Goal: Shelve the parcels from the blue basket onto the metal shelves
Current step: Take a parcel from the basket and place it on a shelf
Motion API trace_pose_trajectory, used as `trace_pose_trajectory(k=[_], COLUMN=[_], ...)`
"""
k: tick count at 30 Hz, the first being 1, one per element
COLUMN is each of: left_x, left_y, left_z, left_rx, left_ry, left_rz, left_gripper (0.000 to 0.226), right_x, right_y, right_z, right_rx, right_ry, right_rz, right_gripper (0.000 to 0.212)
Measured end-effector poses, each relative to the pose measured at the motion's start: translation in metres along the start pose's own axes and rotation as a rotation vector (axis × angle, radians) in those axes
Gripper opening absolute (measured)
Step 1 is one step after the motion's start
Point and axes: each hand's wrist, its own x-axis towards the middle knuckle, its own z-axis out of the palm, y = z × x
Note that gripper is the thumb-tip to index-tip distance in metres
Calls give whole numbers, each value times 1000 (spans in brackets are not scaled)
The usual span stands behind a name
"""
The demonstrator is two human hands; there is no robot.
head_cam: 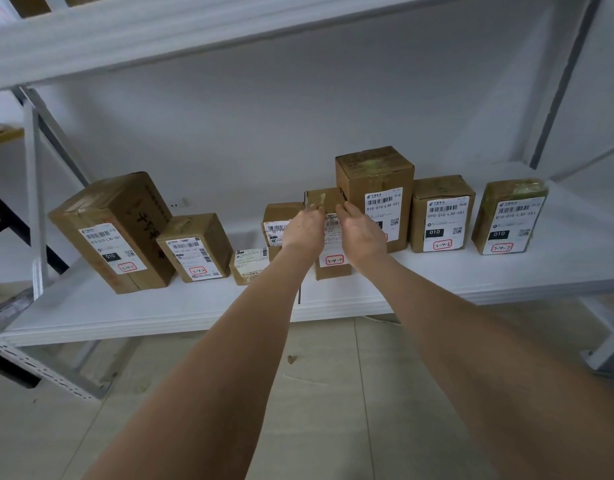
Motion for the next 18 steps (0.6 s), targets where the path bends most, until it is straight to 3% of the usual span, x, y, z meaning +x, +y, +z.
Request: trace_pose_trajectory(k=[5, 11, 18], left_x=[-8, -14, -2], left_y=[4, 24, 102], left_z=[-4, -4, -46], left_rx=[-76, 29, 62], left_ry=[8, 237, -58], left_rz=[-101, 47, 227], left_gripper=[52, 37, 44], right_x=[-12, -30, -54], right_y=[4, 28, 73], right_z=[-6, -18, -93], right_rx=[-17, -2, -85], right_ry=[10, 214, 183], right_rz=[9, 41, 197], right_gripper=[83, 58, 49])
